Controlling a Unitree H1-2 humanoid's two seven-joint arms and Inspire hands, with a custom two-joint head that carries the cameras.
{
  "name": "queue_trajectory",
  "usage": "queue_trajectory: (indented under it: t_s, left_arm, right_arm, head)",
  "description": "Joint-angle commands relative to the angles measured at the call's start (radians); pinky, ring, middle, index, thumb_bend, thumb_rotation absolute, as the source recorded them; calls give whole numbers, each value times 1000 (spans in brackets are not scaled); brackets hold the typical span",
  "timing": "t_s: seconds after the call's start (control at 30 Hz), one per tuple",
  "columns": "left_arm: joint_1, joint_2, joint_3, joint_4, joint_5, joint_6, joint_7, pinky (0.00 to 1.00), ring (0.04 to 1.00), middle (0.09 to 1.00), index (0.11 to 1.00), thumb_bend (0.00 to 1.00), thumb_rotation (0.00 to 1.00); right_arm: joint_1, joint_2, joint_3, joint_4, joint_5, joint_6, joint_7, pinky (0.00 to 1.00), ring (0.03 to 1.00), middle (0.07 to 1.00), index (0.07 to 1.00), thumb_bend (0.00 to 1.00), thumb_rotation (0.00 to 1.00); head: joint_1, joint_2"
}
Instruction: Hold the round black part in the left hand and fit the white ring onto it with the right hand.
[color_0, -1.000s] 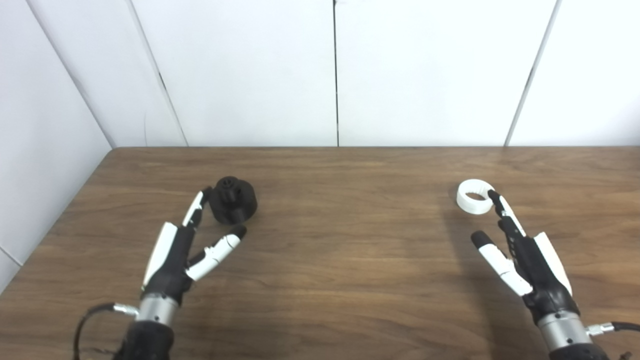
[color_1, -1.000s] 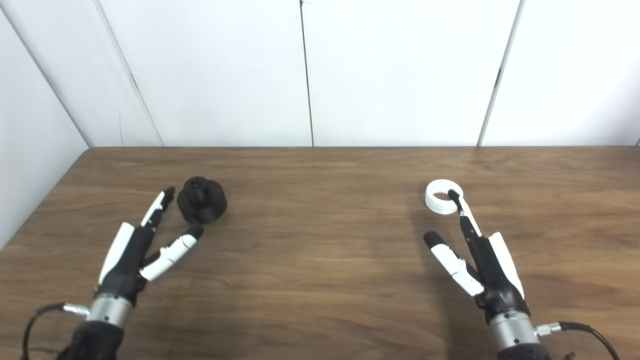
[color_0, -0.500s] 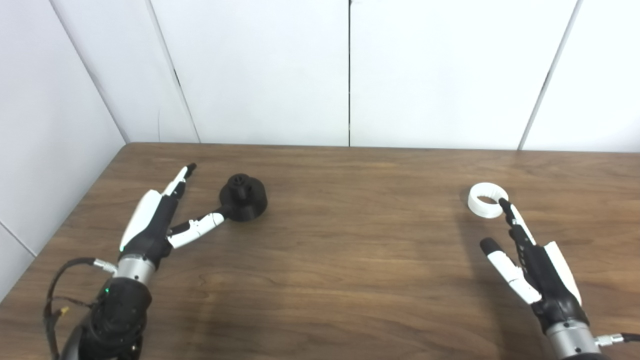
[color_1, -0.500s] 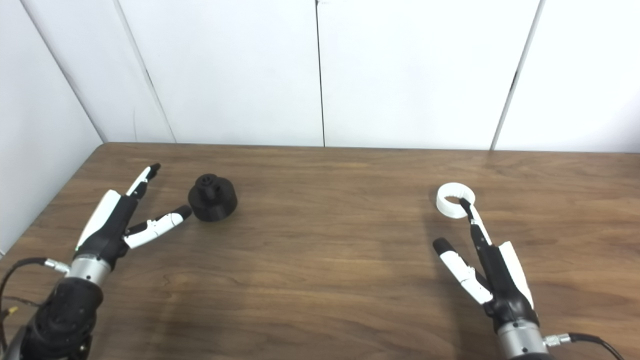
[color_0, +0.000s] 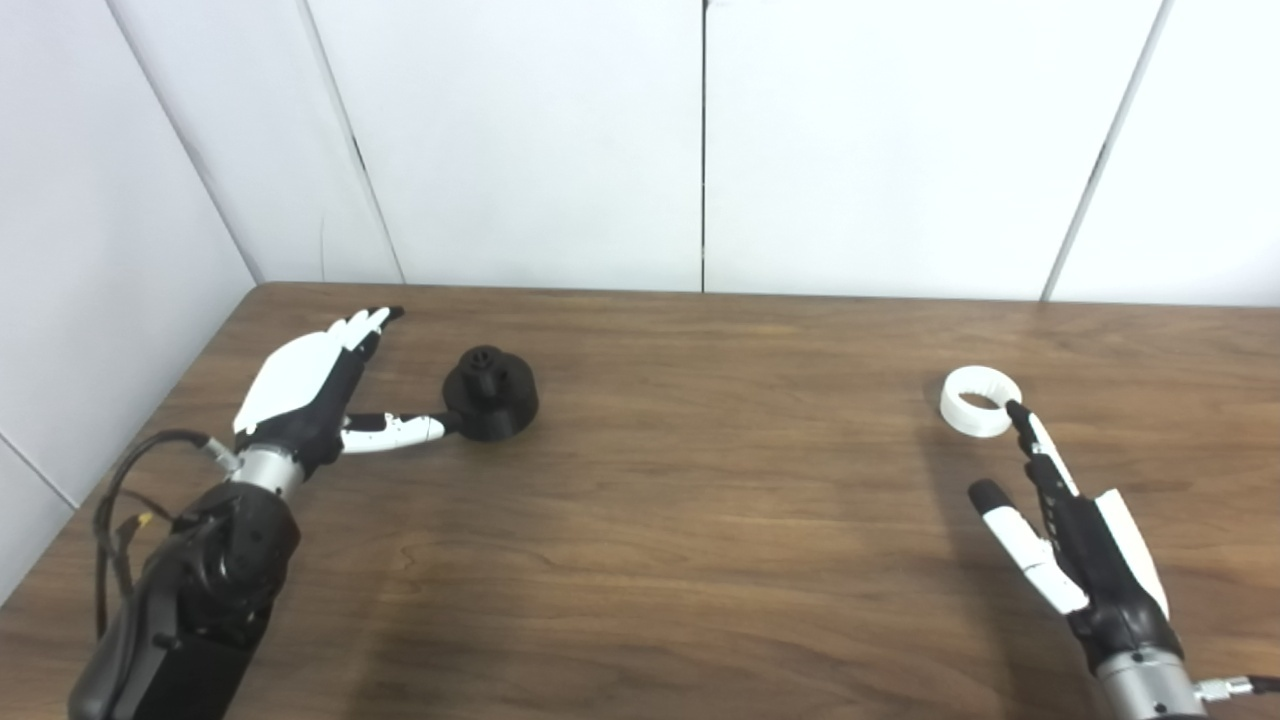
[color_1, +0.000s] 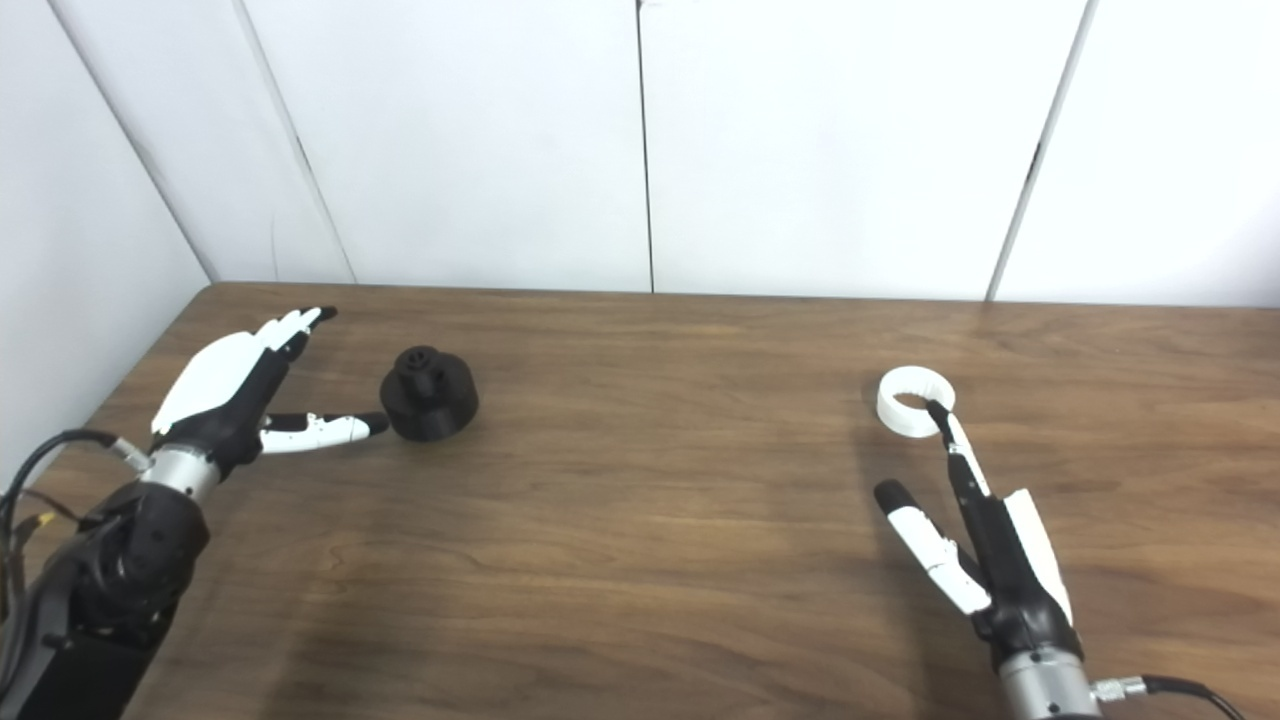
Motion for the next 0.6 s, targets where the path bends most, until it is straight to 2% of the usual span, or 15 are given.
queue_trajectory:
  t_s: [0.0, 0.3, 0.4, 0.57]
  left_arm:
    - [-57, 50, 1, 4, 23, -17, -7, 1000, 1000, 1000, 948, 957, 536]
    - [-107, 89, -46, 59, 45, -43, -59, 1000, 1000, 1000, 927, 1000, 607]
    - [-118, 93, -58, 63, 55, -25, -91, 1000, 1000, 1000, 919, 1000, 618]
    - [-127, 92, -64, 80, 59, -32, -110, 1000, 1000, 1000, 914, 1000, 616]
  right_arm:
    - [-17, 2, -10, -24, 1, -51, -18, 996, 1000, 1000, 993, 693, 899]
    - [-14, 4, -9, -27, -8, -56, -26, 990, 1000, 1000, 994, 679, 903]
    - [-12, 4, -12, -26, -5, -59, -28, 991, 1000, 1000, 995, 687, 905]
    - [-12, 8, -14, -30, -1, -55, -29, 980, 1000, 1000, 998, 685, 899]
  head:
    - [0, 2]
    - [-1, 5]
    - [-4, 4]
    - [-5, 1]
